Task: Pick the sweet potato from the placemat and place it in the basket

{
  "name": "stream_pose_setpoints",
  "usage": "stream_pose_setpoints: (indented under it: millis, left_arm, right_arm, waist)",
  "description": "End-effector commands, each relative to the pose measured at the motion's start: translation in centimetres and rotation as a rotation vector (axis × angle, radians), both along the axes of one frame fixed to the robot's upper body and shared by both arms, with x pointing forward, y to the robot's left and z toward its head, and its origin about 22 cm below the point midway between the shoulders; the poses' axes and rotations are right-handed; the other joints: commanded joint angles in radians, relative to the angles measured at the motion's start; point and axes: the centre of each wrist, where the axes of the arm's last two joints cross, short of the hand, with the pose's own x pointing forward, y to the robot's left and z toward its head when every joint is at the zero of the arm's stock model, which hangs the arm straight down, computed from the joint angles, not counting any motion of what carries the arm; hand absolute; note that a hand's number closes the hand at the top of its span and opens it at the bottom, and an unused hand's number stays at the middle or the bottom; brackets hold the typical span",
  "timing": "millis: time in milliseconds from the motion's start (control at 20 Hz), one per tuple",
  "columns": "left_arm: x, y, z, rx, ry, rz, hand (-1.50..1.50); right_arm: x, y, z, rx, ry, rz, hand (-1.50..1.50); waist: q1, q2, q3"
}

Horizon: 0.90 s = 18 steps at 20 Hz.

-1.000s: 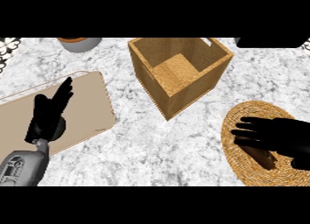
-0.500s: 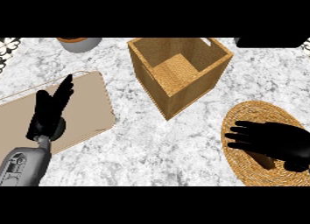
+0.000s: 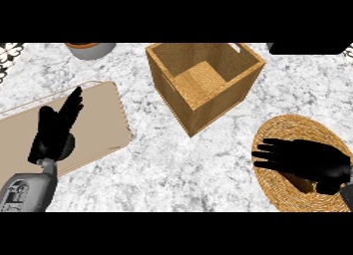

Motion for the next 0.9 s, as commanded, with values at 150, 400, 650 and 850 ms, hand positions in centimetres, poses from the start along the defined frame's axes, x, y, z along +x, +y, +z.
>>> stream_pose_setpoints:
  millis: [150, 400, 650, 850]
  left_arm:
    - [0.8, 0.3, 0.7, 0.003, -0.012, 0.004, 0.0]
    - [0.6, 0.8, 0.0, 0.0, -0.01, -0.008, 0.0]
    - [0.5, -0.1, -0.8, -0.015, -0.006, 0.006, 0.0]
    - [0.1, 0.7, -0.7, -0.005, 0.004, -0.01, 0.0]
  right_arm:
    - [-0.6, -1.8, -3.1, 0.001, 0.034, 0.015, -1.5]
    - [1.8, -0.3, -1.3, -0.014, -0.078, 0.105, 1.5]
    - [1.3, 6.5, -0.9, 0.0, -0.127, 0.056, 1.5]
    - [0.0, 15.5, -4.3, 0.075, -0.072, -0.236, 1.5]
  waist:
    - [-0.001, 0.0, 0.0]
    - [0.002, 0.001, 0.0]
    - [-0.004, -0.002, -0.001]
    - [0.014, -0.006, -0.005]
